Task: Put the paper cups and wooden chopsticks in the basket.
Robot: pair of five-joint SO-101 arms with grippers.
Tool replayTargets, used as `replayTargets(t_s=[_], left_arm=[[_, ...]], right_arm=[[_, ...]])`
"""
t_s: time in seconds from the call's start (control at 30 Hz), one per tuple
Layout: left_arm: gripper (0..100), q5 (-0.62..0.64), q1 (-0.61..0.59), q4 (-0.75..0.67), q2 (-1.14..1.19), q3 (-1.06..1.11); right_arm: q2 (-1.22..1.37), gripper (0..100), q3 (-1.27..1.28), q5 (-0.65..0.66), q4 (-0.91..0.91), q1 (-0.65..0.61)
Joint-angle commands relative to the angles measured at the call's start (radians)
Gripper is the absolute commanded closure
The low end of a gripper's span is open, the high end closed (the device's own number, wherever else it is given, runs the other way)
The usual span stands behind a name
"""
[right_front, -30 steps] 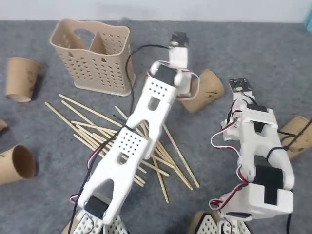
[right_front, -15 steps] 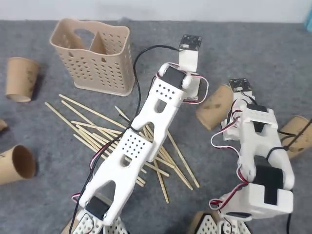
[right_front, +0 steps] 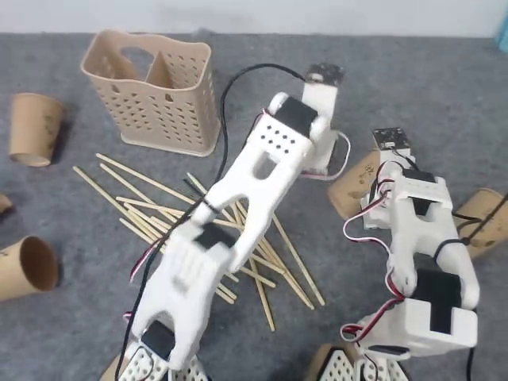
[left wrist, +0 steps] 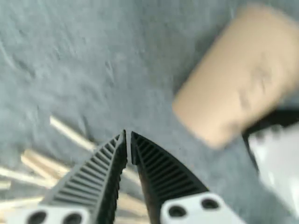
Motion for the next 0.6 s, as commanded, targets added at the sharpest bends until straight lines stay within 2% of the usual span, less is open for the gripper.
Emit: replayTargets(t_s=[0.0,0.2,0.33,0.57], left_arm=[[99,-0.054,0.031,-0.130,-0.367,0.386],[99,-0.196,-0.011,-0.265,-0.658,0.734],[99,-0.252,-0.103,-0.331,-0.806,0.923],[99,-0.338,-0.331,-0.526,-0.961,1.253]], right_arm=[[-0.061,99.1,-0.008,0.006,-0.015,0.012],[-0.101,99.1,-0.008,-0.018,0.018,0.042],[-0.182,99.1,-0.008,-0.021,0.088,0.042],[-0.371,98.4,-0.141,0.210,0.377,0.051]])
